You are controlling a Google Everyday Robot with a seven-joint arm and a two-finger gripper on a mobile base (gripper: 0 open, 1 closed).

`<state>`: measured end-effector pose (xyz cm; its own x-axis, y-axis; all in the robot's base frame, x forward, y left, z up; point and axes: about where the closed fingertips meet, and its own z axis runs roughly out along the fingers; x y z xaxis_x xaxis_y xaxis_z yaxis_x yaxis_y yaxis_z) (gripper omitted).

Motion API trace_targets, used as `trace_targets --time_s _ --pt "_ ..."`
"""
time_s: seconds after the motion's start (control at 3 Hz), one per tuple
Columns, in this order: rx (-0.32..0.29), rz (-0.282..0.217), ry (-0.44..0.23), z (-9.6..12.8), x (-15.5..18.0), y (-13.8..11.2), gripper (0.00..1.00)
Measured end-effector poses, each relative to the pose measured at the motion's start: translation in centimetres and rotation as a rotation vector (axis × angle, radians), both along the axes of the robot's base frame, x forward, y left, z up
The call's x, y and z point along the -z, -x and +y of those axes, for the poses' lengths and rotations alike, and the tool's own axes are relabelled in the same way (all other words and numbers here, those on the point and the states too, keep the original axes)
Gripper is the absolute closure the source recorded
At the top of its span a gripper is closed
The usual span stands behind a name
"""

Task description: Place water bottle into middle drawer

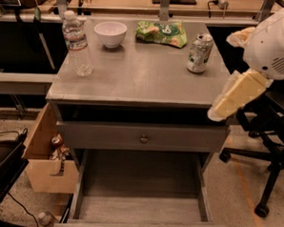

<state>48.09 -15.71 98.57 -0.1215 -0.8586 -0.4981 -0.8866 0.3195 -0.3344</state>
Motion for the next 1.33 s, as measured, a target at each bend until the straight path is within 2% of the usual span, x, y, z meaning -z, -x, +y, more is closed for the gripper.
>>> trace_targets --time_s 0.33,0.67,1.0,1.33 --pt "-0.017 -0.069 -0.225 3.0 0.7 -3.2 0.00" --pt "-0.004 -0.080 -0.470 7.4 1.5 -5.5 0.00" --pt "0.047 -0.093 -0.699 11.5 0.9 -6.9 0.00" --pt "0.088 -0.145 -0.771 12.8 -1.2 -8.3 0.00"
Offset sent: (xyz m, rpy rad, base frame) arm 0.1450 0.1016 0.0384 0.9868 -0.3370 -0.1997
